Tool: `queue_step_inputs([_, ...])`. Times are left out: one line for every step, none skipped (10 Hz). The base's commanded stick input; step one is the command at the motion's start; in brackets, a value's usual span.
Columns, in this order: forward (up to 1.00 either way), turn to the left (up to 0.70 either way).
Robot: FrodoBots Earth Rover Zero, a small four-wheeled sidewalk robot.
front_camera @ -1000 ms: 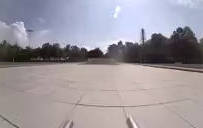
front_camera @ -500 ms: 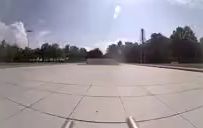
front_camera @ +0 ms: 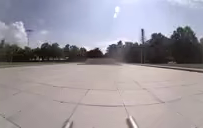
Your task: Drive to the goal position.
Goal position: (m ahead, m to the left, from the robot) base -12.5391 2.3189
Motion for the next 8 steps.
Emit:
queue_step_inputs([0.7, -0.01])
queue_step_inputs([0.7, -0.06])
queue_step_inputs([0.7, -0.21])
queue_step_inputs([0.7, -0.25])
queue_step_inputs([0.7, -0.04])
queue_step_inputs([0.7, 0.0])
queue_step_inputs([0.7, 0.0])
queue_step_inputs([0.47, 0.0])
